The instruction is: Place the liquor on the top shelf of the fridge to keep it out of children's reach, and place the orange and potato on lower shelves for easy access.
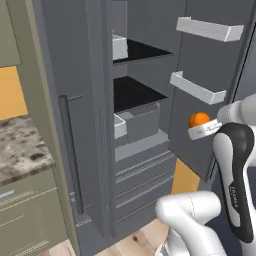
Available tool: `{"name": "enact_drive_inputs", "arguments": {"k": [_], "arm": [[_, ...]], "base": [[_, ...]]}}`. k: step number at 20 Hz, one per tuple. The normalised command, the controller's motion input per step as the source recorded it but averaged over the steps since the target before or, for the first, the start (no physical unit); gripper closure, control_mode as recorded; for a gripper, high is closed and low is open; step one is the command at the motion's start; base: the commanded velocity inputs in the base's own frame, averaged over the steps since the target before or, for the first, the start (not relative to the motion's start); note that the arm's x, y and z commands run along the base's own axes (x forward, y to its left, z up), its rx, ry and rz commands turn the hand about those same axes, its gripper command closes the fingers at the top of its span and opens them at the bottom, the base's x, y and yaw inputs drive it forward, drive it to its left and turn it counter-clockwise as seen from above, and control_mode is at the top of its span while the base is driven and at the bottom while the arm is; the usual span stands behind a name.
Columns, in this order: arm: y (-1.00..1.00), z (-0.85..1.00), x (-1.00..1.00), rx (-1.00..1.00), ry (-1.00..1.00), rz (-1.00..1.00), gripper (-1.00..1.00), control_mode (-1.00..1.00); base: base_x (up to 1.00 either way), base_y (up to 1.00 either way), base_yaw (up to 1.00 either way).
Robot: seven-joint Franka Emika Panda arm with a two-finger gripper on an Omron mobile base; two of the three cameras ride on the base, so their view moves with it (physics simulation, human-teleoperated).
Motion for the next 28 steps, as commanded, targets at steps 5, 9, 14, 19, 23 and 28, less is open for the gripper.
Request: {"name": "enact_drive_inputs", "arguments": {"k": [5,9,14,19,23,28], "arm": [[0.0,0.0,0.0,0.0,0.0,0.0,1.0,1.0],[0.0,0.0,0.0,0.0,0.0,0.0,1.0,1.0],[0.0,0.0,0.0,0.0,0.0,0.0,1.0,1.0],[0.0,0.0,0.0,0.0,0.0,0.0,1.0,1.0],[0.0,-0.27,0.33,0.0,-0.03,0.05,1.0,-1.0],[0.0,-0.62,0.68,0.0,-0.03,0.08,1.0,-1.0]], "base": [[0.58,-0.05,0.39],[0.68,-0.26,0.29],[0.71,-0.43,0.22],[0.72,-0.25,0.2],[0.36,0.0,0.07],[0.0,0.0,0.0]]}}
